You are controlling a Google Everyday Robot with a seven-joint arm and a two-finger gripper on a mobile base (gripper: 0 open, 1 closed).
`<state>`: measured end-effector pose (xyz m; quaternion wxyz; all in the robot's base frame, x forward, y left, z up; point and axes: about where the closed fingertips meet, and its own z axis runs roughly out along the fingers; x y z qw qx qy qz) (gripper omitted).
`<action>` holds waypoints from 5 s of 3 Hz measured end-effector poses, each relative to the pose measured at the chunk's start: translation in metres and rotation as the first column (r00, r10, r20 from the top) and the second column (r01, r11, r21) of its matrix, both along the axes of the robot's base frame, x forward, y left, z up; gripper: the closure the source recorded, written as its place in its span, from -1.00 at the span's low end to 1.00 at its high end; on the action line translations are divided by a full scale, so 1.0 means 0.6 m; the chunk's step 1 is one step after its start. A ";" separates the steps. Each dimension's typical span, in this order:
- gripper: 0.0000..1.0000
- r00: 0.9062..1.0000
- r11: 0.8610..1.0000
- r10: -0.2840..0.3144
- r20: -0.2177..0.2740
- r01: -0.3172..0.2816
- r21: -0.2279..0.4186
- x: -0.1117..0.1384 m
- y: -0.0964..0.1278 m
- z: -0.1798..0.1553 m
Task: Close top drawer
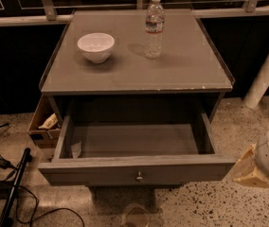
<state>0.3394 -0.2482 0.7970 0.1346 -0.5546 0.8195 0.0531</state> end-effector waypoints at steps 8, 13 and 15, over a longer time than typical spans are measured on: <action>1.00 0.875 0.894 0.311 0.370 -0.401 0.199 0.071 0.093 -0.300; 1.00 0.743 0.926 0.231 0.629 -0.367 0.092 0.274 0.120 -0.311; 1.00 0.722 0.937 0.228 0.653 -0.345 0.054 0.378 0.157 -0.301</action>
Offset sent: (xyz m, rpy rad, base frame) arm -0.0048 -0.0174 -0.1760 0.1525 -0.0939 0.1568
